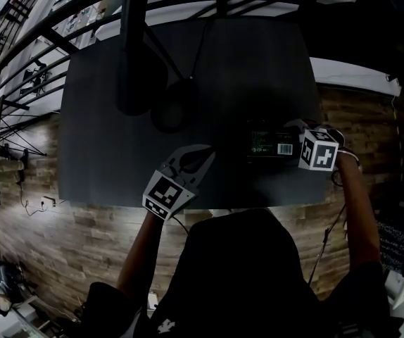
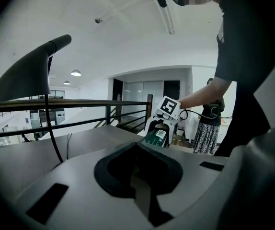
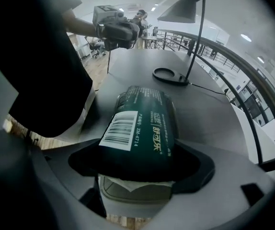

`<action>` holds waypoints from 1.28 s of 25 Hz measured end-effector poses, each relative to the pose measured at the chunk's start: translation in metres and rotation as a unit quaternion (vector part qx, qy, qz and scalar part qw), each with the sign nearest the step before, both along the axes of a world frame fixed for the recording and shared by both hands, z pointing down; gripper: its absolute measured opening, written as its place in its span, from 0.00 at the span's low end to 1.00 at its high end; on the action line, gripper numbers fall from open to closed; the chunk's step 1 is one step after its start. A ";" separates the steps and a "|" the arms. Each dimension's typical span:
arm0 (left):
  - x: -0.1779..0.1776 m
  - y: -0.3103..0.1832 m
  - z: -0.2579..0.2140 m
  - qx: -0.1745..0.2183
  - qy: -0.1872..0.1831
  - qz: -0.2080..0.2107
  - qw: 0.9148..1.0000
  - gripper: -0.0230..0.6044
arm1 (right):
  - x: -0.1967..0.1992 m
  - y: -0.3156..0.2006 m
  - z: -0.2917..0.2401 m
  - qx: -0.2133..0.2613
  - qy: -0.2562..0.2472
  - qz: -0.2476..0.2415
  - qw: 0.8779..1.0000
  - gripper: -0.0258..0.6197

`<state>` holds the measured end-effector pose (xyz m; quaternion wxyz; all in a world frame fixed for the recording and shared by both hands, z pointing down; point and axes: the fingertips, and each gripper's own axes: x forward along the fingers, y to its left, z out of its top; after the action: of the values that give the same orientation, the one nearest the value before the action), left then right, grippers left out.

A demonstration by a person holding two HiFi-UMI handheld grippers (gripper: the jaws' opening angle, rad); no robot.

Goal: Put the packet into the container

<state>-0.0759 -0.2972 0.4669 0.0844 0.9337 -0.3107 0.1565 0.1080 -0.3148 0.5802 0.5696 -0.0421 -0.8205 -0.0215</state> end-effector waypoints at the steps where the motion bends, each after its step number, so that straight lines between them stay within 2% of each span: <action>1: 0.001 0.000 0.000 0.001 -0.002 0.001 1.000 0.04 | 0.000 0.001 0.003 -0.002 -0.005 0.002 1.000 0.69; 10: -0.001 0.000 0.005 0.001 -0.009 0.000 1.000 0.04 | 0.003 -0.001 0.014 -0.023 -0.012 0.026 0.999 0.69; 16: -0.002 -0.002 0.005 -0.003 -0.003 0.007 1.000 0.04 | 0.001 -0.006 0.019 -0.028 0.002 0.044 0.999 0.69; 25: 0.006 0.007 0.004 -0.009 0.011 0.030 0.999 0.04 | 0.000 -0.004 0.017 -0.043 -0.020 0.077 0.996 0.69; 30: 0.008 0.005 0.003 -0.006 0.016 0.034 0.999 0.04 | 0.003 -0.009 0.008 -0.038 -0.037 0.095 0.994 0.81; 32: 0.007 0.004 0.002 -0.006 0.015 0.033 0.999 0.04 | 0.003 -0.012 -0.003 -0.029 -0.047 0.102 0.993 0.82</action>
<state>-0.0691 -0.2935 0.4691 0.0894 0.9454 -0.2770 0.1465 0.1106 -0.3270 0.5769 0.5278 0.0266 -0.8469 0.0591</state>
